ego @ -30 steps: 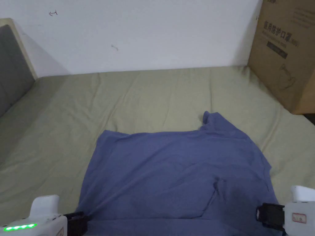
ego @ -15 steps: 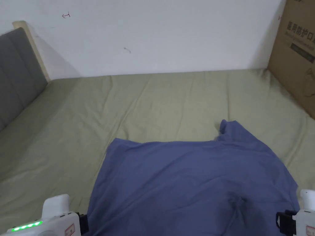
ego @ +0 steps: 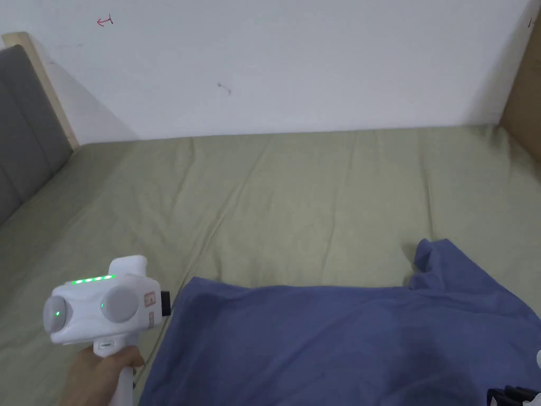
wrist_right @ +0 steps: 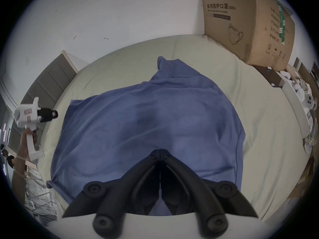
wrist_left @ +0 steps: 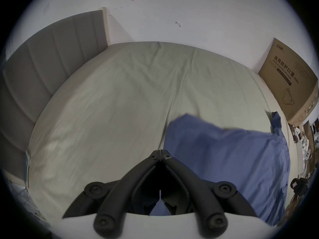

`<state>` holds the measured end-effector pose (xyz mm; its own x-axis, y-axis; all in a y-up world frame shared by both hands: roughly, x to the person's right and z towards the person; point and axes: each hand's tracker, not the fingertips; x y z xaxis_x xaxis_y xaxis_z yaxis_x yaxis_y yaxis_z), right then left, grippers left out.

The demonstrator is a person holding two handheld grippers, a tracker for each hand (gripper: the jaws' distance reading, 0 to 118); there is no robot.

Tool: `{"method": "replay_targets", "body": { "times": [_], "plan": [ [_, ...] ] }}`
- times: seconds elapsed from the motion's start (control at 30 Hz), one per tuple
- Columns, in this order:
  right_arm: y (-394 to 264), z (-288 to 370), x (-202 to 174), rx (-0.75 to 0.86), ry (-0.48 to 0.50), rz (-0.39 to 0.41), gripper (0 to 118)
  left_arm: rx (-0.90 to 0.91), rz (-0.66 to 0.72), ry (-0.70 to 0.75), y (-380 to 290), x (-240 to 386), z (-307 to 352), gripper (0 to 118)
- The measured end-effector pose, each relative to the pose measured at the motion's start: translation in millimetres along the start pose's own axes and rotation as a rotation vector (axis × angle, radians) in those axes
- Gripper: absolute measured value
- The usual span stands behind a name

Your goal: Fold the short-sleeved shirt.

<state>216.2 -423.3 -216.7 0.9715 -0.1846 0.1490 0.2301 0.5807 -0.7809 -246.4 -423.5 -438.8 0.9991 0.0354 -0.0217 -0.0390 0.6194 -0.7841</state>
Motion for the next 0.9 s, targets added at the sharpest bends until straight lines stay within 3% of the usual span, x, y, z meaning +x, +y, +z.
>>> {"method": "replay_targets", "body": {
  "times": [0.03, 0.07, 0.1, 0.13, 0.17, 0.3, 0.4, 0.47, 0.57, 0.63, 0.67, 0.7, 0.8, 0.9],
  "plan": [
    [1.7, -4.4, -1.3, 0.0, -0.008, 0.011, 0, 0.0, -0.012, 0.0, 8.4, 3.1, -9.3, 1],
    [3.1, -8.9, -2.0, -0.002, -0.012, 0.019, 0, -0.001, -0.017, -0.009, 17.1, 4.7, -19.5, 14],
    [3.8, -12.7, -1.8, -0.005, -0.01, 0.022, 0, -0.015, -0.007, -0.023, 24.8, 6.0, -29.8, 46],
    [4.0, -14.5, -2.3, -0.01, -0.005, 0.019, 0, -0.042, 0.014, -0.029, 31.7, 5.9, -41.7, 68],
    [3.7, -16.1, -1.9, -0.015, 0.004, 0.015, 0, -0.071, 0.041, -0.042, 35.9, 4.7, -53.0, 81],
    [1.0, -16.9, -1.1, -0.02, 0.028, -0.009, 0, -0.174, 0.071, 0.007, 39.0, 2.8, -95.0, 81],
    [0.5, -18.5, -0.4, -0.028, 0.045, -0.024, 0, -0.144, 0.041, 0.022, 29.2, 10.7, -97.4, 84],
    [-0.2, -20.4, -0.2, -0.031, 0.044, -0.022, 0, -0.144, 0.017, 0.045, 29.8, 18.5, -96.3, 83],
    [-1.8, -23.0, 0.8, -0.035, 0.036, -0.032, 0, -0.137, -0.037, 0.083, 27.1, 30.7, -94.7, 62],
    [-4.0, -24.3, 3.6, -0.042, 0.042, -0.051, 0, -0.13, -0.102, 0.117, 28.5, 45.9, -91.4, 26],
    [-4.7, -24.4, 4.2, -0.046, 0.041, -0.06, 0, -0.122, -0.141, 0.167, 28.4, 53.7, -90.7, 2],
    [-5.7, -24.4, 5.9, -0.052, 0.038, -0.07, 0, -0.123, -0.184, 0.223, 26.8, 60.4, -91.8, 2],
    [-7.3, -21.7, 15.5, -0.059, 0.032, -0.092, 0, -0.135, -0.237, 0.191, 24.6, 62.3, -92.4, 2],
    [-2.3, -17.5, 31.5, -0.057, 0.014, -0.105, 0, -0.126, -0.17, 0.154, 32.5, 51.6, -79.7, 2]
  ]
}}
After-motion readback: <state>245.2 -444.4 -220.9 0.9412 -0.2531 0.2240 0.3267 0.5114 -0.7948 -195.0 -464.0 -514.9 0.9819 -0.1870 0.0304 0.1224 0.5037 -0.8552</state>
